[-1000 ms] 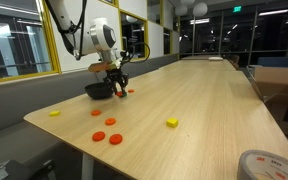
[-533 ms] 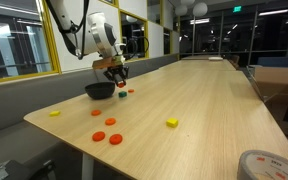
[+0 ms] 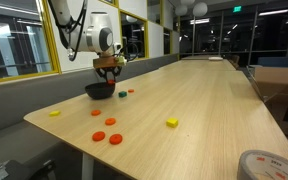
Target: Put the round yellow, orange, blue blocks and another orange block in the black bowl respectively
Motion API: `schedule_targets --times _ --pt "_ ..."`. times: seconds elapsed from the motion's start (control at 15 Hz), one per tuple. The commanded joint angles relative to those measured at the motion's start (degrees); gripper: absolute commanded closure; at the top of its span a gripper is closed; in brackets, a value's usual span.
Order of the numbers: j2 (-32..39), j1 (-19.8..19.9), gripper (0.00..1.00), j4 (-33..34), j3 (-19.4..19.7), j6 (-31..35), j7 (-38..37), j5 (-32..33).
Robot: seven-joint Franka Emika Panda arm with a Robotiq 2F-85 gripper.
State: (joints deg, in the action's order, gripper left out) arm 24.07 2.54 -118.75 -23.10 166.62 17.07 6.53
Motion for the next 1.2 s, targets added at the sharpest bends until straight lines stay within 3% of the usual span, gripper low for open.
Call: schedule_targets --times 0.0,0.13,0.33,0.4,0.53,0.73,0.87,1.13 --pt "4.4 12.9 0.77 2.8 -14.9 -2.2 15.3 -8.6" --pt "5.7 16.6 0.77 3.6 -18.4 -5.6 18.7 -10.8" --pt "4.6 14.4 0.74 4.8 -14.2 -10.8 18.7 -13.3" --pt "4.2 13.5 0.33 5.2 -12.6 -12.5 18.2 -13.6" --pt "3.8 11.5 0.25 6.2 -9.6 -15.2 17.4 -13.8" --pt "3.7 7.8 0.03 7.9 -5.0 -18.6 16.7 -13.5" --pt "2.6 4.5 0.0 8.1 -1.0 -20.3 14.2 -12.2" --pt "-2.9 -4.5 0.0 4.7 9.8 -20.1 -1.3 -5.2"
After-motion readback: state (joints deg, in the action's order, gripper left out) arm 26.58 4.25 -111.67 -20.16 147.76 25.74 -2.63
